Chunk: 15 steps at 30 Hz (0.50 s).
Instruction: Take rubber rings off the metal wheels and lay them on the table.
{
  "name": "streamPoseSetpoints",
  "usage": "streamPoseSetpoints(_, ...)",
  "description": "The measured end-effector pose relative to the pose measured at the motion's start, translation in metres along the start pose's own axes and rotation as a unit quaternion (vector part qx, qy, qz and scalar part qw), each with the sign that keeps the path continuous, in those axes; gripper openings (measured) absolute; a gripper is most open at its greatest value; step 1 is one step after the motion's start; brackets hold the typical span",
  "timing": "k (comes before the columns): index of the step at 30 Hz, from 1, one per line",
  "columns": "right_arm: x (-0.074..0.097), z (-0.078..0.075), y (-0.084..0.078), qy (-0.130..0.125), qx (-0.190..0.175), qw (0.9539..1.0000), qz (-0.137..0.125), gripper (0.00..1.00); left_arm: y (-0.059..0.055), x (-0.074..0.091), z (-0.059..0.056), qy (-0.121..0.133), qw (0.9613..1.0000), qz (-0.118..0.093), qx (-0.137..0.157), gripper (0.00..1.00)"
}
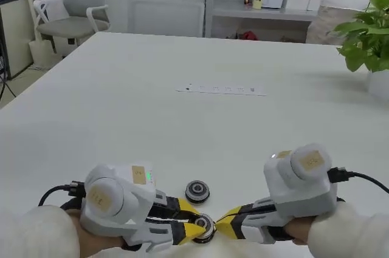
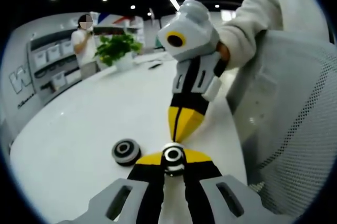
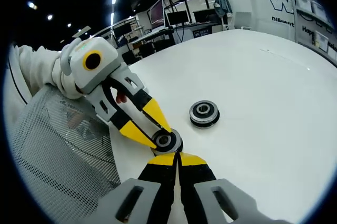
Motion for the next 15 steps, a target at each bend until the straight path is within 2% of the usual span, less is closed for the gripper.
streamPoseSetpoints(6,-0.0004,-0.0014,-0.0014,0.011,-0.025,0.9996,-0.009,0.00,0.0008,-0.0001,0.0007,-0.004,1.0000,0.003,-0.005,0.14)
streamPoseSetpoints(15,0.0005,-0.0022,-0.0013,0.024,-0.043,0.9986,-0.020,0.00,0.0022,-0.0001,0.0004,-0.005,0.9998,0.009,-0.017,0.14)
Point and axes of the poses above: the centre of the closed fingertips' face, and the gripper's own axes: x roughly backward along the fingers, z roughly to its left, y roughly out of its top, the point moved 9 cm from there along x, roughly backward along the fingers, and after that the axes turned 15 degrees about x, right-handed, at the moved point
